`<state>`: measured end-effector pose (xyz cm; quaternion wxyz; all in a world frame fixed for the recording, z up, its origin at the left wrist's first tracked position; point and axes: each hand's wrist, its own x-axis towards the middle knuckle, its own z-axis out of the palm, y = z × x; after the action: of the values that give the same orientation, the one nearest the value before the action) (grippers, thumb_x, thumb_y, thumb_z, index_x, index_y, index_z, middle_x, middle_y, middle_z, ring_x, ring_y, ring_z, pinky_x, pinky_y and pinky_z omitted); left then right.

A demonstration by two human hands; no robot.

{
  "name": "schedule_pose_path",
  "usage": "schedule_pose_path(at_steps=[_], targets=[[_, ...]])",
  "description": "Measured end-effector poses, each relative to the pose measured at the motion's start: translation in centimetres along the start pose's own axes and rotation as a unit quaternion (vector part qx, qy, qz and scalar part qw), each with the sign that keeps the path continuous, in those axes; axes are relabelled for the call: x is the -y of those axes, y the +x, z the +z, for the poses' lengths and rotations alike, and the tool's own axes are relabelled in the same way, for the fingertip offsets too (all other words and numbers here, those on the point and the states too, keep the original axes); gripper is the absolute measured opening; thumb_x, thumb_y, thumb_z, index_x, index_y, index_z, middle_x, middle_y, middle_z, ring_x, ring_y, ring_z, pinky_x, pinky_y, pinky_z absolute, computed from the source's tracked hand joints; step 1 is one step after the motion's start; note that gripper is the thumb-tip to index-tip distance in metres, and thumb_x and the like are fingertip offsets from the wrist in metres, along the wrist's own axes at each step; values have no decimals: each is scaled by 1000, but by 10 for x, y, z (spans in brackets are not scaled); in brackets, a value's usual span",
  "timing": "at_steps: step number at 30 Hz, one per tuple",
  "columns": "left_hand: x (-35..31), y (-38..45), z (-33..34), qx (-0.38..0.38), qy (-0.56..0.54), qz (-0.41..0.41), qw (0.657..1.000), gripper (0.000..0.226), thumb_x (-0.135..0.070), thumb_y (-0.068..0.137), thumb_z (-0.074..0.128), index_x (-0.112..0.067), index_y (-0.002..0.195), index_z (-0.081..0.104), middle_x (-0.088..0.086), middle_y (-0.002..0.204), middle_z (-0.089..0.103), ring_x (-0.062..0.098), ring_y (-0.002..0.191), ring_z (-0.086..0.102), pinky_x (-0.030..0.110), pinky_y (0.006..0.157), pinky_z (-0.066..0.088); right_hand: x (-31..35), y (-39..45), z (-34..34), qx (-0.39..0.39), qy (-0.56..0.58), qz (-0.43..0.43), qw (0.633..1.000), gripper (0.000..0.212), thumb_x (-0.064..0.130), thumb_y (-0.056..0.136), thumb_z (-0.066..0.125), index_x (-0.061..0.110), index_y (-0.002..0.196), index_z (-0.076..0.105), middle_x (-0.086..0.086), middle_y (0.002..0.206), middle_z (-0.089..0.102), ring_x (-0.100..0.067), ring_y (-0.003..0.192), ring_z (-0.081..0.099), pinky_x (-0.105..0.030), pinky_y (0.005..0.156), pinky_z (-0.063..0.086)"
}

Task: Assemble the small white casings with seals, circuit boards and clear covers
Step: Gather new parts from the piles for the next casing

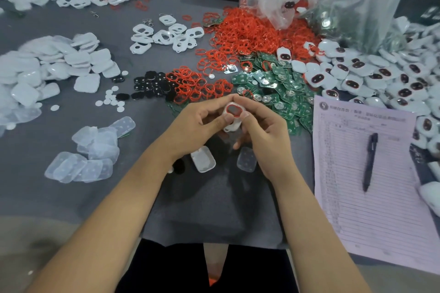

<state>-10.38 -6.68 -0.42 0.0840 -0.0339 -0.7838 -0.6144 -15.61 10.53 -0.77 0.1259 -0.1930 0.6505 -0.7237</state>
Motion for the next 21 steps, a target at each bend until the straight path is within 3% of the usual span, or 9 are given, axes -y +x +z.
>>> schedule_pose_path(at_steps=[3, 8, 11, 13, 16, 19, 21], targets=[[2, 0, -1, -5, 7, 4, 1000, 41, -26, 102, 63, -28, 143, 57, -14, 127, 73, 1, 116, 65, 18, 95, 52, -1, 0, -1, 6, -13, -2, 1000, 28, 7, 105, 56, 14, 127, 71, 5, 89, 75, -13, 54, 61, -39, 52, 60], [7, 0, 1, 1, 7, 9, 1000, 38, -29, 105, 61, -37, 142, 57, -23, 99, 72, -1, 90, 67, 23, 75, 58, 0, 0, -1, 22, -20, -6, 1000, 28, 5, 106, 54, 10, 128, 69, 20, 77, 68, -9, 51, 60, -37, 53, 61], [8, -1, -1, -11, 28, 16, 999, 36, -36, 104, 61, -47, 138, 58, -22, 95, 70, -3, 90, 64, 22, 80, 57, 2, 0, 0, 23, -17, -5, 1000, 27, 3, 106, 54, 6, 128, 69, 16, 80, 68, -7, 55, 61, -37, 53, 62], [8, -1, -2, -13, 43, 23, 999, 34, -37, 104, 60, -43, 138, 60, -19, 101, 73, -5, 97, 65, 16, 87, 51, 3, 0, 0, 26, -6, -3, 1000, 25, 3, 106, 55, 4, 127, 68, 9, 86, 70, -6, 59, 62, -35, 54, 62], [7, 0, -1, -6, 47, 26, 999, 32, -34, 106, 59, -30, 138, 65, -3, 92, 71, 0, 88, 64, 13, 80, 50, 3, 0, 0, 34, 28, 7, 999, 18, 2, 105, 55, 1, 121, 65, 5, 105, 74, -3, 67, 65, -30, 53, 60], [6, 0, 0, -5, 1, 10, 1000, 31, -28, 105, 60, -23, 135, 64, 1, 102, 75, 5, 91, 69, 16, 77, 54, 1, 1, -3, 37, 39, 22, 998, 16, 5, 105, 57, 7, 118, 65, 13, 87, 72, -3, 67, 65, -28, 54, 59], [6, 0, -1, 4, -26, -1, 1000, 29, -25, 105, 61, -24, 134, 64, 3, 107, 76, 10, 95, 71, 20, 77, 56, -1, 2, -3, 33, 47, 28, 998, 15, 8, 104, 60, 10, 117, 67, 8, 83, 71, -4, 66, 62, -28, 54, 59]])
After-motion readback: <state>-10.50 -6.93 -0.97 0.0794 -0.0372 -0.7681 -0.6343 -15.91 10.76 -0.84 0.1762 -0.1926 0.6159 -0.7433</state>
